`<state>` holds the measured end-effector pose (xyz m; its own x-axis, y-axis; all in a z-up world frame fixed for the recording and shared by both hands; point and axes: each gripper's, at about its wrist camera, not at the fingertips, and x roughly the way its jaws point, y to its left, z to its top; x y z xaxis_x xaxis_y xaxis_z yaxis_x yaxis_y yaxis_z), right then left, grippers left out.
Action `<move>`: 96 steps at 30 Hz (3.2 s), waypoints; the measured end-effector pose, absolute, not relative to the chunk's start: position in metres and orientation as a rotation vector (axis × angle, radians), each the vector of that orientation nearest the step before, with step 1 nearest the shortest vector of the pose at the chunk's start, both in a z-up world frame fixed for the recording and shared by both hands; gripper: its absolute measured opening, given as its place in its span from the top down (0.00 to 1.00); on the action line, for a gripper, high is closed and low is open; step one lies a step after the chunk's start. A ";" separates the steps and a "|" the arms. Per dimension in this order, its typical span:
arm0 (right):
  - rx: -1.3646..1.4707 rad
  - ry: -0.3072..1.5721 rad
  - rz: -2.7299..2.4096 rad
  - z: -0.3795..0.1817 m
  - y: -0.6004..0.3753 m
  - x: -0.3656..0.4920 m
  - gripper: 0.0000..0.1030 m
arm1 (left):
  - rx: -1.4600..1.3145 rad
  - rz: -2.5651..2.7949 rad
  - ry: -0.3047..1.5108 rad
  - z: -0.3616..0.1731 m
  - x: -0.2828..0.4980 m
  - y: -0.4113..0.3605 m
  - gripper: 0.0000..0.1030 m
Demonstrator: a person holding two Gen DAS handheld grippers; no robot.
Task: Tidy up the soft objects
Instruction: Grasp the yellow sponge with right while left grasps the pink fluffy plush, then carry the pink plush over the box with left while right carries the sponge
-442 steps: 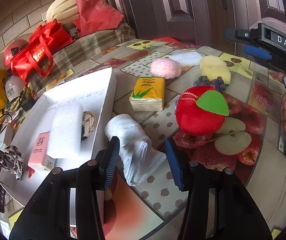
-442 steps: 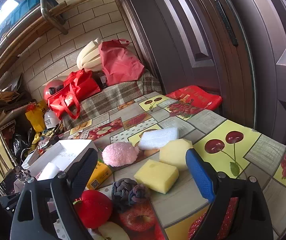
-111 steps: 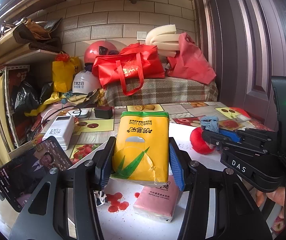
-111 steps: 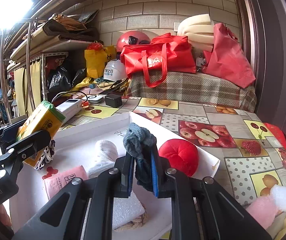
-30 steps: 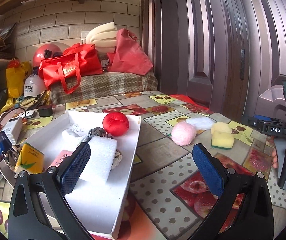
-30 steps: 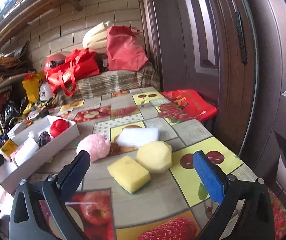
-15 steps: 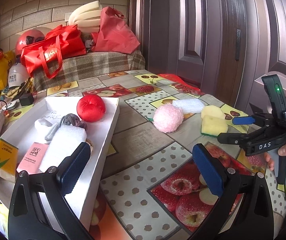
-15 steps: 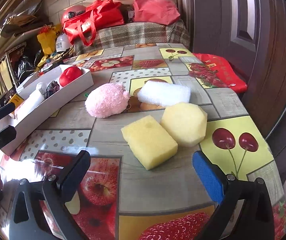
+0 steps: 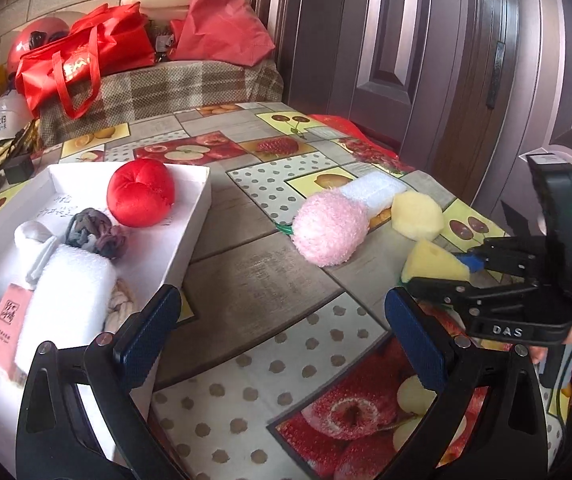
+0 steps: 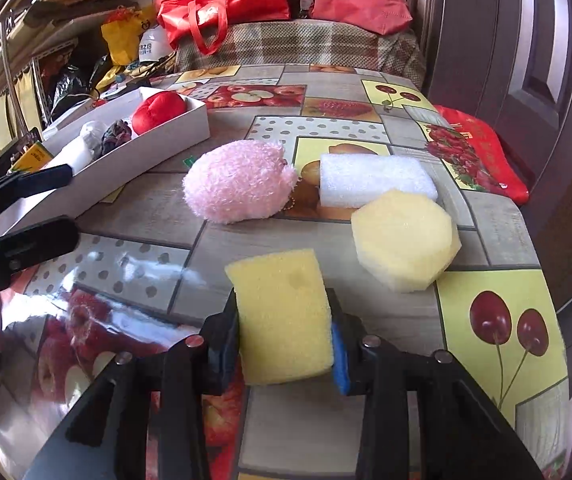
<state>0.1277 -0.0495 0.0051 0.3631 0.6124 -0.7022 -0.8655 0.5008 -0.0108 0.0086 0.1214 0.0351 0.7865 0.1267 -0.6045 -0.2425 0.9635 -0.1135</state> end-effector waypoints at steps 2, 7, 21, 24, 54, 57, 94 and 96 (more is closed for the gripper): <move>-0.359 0.695 0.994 0.008 -0.062 0.127 0.63 | -0.176 0.179 0.680 0.031 0.034 0.117 0.00; -0.236 0.726 0.985 0.010 -0.074 0.142 0.63 | -0.053 0.185 0.775 0.023 0.097 0.099 0.02; -0.152 0.722 0.984 0.012 -0.083 0.147 0.63 | 0.054 0.212 0.686 0.032 0.107 0.084 0.44; -0.145 0.690 0.961 0.015 -0.088 0.145 0.63 | 0.050 0.255 0.618 0.040 0.093 0.084 0.44; -0.094 0.350 0.851 0.043 -0.079 0.081 0.63 | -0.031 0.389 0.341 0.061 -0.064 0.076 0.44; -0.080 0.354 0.864 0.042 -0.074 0.076 0.63 | -0.026 0.400 0.326 0.061 -0.078 0.079 0.44; -0.215 0.302 1.053 0.039 0.040 0.016 0.61 | -0.082 0.651 0.315 0.055 -0.140 0.190 0.44; -0.222 0.304 1.060 0.039 0.048 0.014 0.61 | -0.085 0.666 0.319 0.054 -0.140 0.198 0.44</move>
<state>0.0142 0.0480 0.0387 0.4536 0.8200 -0.3491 -0.8805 0.4729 -0.0333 -0.1396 0.1978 0.0543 0.7397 0.5934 -0.3173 -0.6194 0.7848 0.0237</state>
